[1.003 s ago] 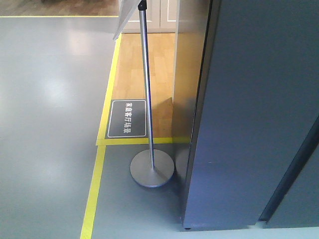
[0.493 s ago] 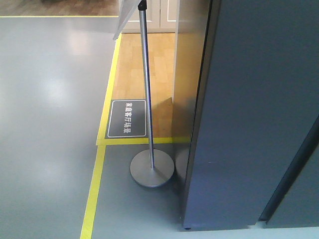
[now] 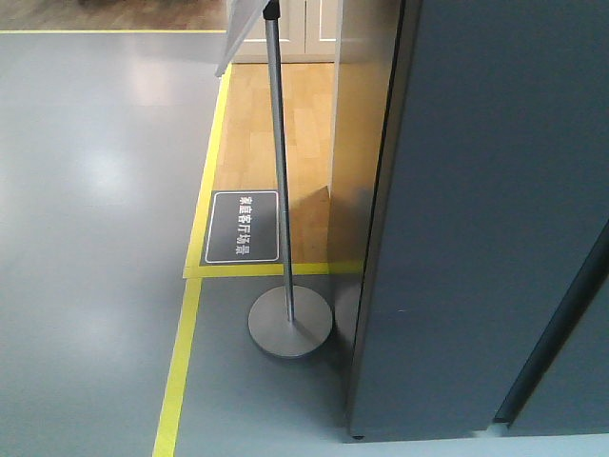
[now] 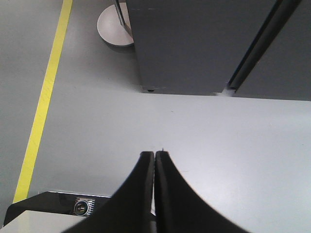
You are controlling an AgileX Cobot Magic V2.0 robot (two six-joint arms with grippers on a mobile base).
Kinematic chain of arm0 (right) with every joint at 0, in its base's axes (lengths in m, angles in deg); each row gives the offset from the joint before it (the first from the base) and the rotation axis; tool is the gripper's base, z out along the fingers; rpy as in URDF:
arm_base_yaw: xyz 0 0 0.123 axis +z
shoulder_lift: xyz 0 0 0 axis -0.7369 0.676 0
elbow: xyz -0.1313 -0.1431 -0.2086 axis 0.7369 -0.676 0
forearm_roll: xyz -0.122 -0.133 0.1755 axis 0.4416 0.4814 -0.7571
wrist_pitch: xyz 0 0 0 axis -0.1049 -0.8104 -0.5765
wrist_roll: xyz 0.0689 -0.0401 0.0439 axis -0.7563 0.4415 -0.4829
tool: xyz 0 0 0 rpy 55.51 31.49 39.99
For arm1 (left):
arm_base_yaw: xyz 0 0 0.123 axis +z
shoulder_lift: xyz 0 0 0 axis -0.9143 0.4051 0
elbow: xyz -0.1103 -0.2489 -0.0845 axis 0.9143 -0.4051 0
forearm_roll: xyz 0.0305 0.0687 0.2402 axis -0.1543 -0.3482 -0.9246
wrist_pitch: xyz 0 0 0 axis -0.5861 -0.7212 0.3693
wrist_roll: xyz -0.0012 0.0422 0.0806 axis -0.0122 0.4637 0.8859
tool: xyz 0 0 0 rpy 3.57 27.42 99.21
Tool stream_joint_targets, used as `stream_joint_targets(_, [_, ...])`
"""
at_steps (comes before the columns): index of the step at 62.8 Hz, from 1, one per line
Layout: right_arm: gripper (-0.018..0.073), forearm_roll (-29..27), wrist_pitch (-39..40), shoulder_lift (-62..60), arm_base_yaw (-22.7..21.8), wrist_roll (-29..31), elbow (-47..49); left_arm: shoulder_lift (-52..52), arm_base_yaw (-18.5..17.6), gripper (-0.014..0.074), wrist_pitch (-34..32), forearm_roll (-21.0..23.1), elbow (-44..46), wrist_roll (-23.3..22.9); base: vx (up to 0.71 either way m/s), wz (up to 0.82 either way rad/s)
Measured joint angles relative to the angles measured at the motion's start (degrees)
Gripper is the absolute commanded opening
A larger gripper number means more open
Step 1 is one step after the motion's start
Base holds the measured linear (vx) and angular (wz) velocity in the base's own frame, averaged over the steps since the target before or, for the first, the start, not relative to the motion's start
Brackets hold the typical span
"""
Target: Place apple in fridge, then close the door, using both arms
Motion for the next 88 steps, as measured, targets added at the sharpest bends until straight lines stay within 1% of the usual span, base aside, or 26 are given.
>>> stream_joint_targets(12, [-0.0003,0.0,-0.05,0.0,0.0,0.0,0.0,-0.04,1.75,-0.0006,-2.68,-0.12,0.0,-0.24,0.0,0.0])
stream_joint_targets(22, [-0.0003,0.0,-0.05,0.0,0.0,0.0,0.0,-0.04,1.99,-0.0006,-4.36,0.16,0.0,-0.24,0.0,0.0])
stream_joint_targets(80, [-0.0003,0.0,-0.16,0.0,0.0,0.0,0.0,-0.04,2.17,-0.0006,-4.48,0.32,0.0,-0.24,0.0,0.0])
stream_joint_targets(83, [-0.0003,0.05,0.32,-0.07,0.0,0.0,-0.12,-0.04,2.17,-0.0006,-4.48,0.32,0.0,-0.24,0.0,0.0])
stream_joint_targets(88, [-0.0003,0.05,4.3,-0.98,0.0,0.06,-1.16,-0.04,2.17,-0.0006,-4.48,0.32,0.0,-0.24,0.0,0.0])
